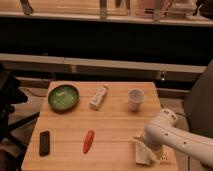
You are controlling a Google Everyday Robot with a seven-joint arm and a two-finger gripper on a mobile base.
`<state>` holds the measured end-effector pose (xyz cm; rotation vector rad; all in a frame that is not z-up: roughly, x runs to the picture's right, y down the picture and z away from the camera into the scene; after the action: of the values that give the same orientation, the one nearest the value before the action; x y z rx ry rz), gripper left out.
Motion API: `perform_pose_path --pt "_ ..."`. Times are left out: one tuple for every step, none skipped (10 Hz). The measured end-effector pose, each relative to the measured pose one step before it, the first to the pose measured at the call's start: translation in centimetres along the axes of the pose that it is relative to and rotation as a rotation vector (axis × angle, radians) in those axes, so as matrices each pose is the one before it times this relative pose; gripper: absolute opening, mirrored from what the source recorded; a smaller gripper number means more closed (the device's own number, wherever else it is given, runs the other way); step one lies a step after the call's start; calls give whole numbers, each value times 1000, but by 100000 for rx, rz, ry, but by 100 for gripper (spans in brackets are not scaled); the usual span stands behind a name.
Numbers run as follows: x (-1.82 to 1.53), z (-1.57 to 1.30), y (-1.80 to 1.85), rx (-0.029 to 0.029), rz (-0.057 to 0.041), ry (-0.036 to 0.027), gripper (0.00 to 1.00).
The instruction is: Place the white sponge in the ceramic cup
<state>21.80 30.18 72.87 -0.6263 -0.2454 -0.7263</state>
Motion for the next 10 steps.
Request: perform_pose_path --pt "-19 247 78 -6 -225 -161 80" --pt "-22 169 -4 60 -431 -224 80" --pt "18 141 3 142 -376 -133 80" --pt "-60 164 38 -29 -421 -233 80" --pt "-145 234 67 52 -545 -416 80" --pt "-81 255 88 -10 -435 -212 80" --pt "-127 222 41 203 -664 -285 80" --pt "-49 191 103 28 -403 -220 80" --pt "-48 81 -31 125 -460 -208 80" --pt "-26 93 42 25 -344 -197 80"
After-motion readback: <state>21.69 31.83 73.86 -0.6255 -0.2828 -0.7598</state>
